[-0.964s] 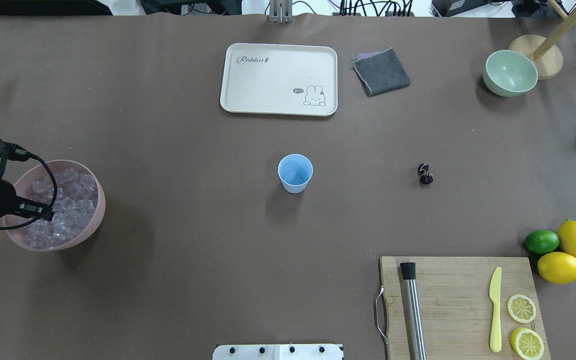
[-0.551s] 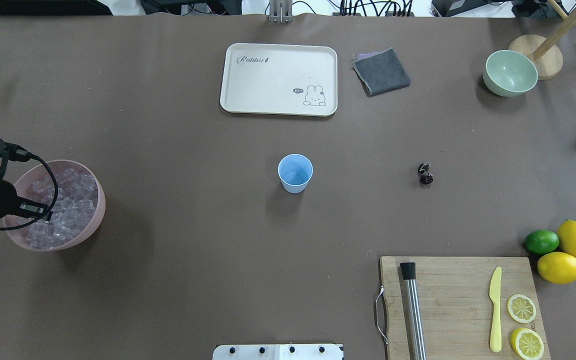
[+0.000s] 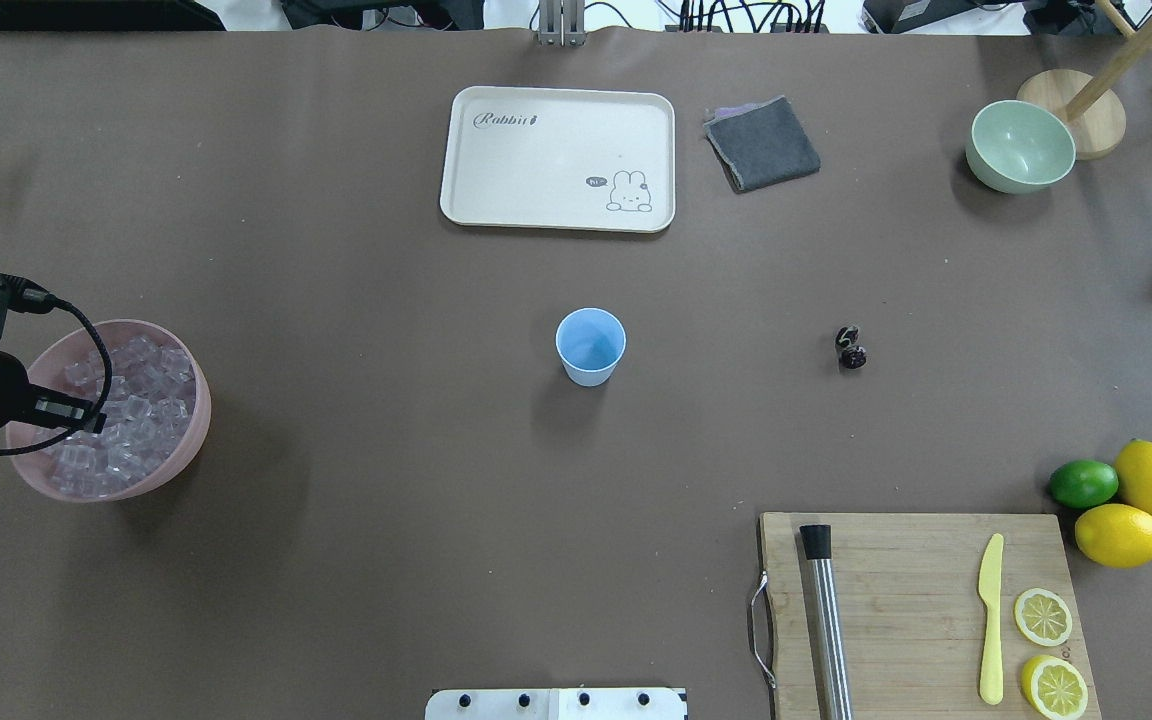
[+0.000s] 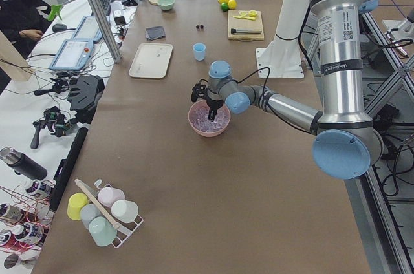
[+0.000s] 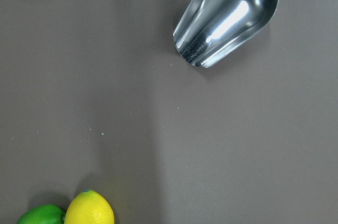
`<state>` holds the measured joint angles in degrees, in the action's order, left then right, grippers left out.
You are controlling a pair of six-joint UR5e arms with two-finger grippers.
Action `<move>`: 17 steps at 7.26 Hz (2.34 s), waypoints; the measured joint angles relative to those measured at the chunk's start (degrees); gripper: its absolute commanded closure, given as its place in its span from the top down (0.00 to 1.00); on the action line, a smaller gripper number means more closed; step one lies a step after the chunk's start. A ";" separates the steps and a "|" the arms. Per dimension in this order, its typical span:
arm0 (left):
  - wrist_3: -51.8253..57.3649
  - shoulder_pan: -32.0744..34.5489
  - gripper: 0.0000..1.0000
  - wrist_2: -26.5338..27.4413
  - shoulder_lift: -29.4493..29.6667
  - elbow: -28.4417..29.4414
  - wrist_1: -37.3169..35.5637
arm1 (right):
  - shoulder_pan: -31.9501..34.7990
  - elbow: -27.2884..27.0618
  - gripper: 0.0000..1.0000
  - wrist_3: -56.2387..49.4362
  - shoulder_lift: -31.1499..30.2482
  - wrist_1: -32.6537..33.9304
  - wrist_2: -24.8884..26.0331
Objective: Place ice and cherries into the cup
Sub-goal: 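Close the left gripper on an ice cube in the pink bowl, then carry the ice cube with the left gripper over the light-blue cup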
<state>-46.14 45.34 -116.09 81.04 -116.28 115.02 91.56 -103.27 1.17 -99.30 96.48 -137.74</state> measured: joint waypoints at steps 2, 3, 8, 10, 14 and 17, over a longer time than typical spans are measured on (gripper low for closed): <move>-0.47 2.60 0.00 -0.03 -0.38 -2.99 2.40 | 0.01 -0.04 1.00 0.05 0.16 -0.02 -0.08; -1.78 3.20 0.00 -0.07 0.41 -3.22 6.24 | 0.02 -0.10 1.00 0.06 0.26 -0.04 -0.12; -20.04 -7.48 0.00 14.75 28.50 4.36 11.60 | 0.02 -0.38 1.00 0.10 0.47 -0.04 -0.37; -23.26 -18.14 0.00 28.52 37.33 10.19 11.48 | 0.02 -0.55 1.00 0.14 0.66 -0.06 -0.45; -25.41 -24.62 0.00 39.86 47.30 21.46 11.42 | 0.02 -0.66 1.00 0.07 0.62 -0.06 -0.48; -25.54 -24.49 0.00 40.96 48.28 24.91 11.73 | 0.02 -0.45 1.00 -0.02 0.13 -0.07 -0.51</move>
<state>-71.69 20.86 -75.13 129.33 -91.37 126.75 91.58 -103.72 1.16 -99.17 96.42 -138.25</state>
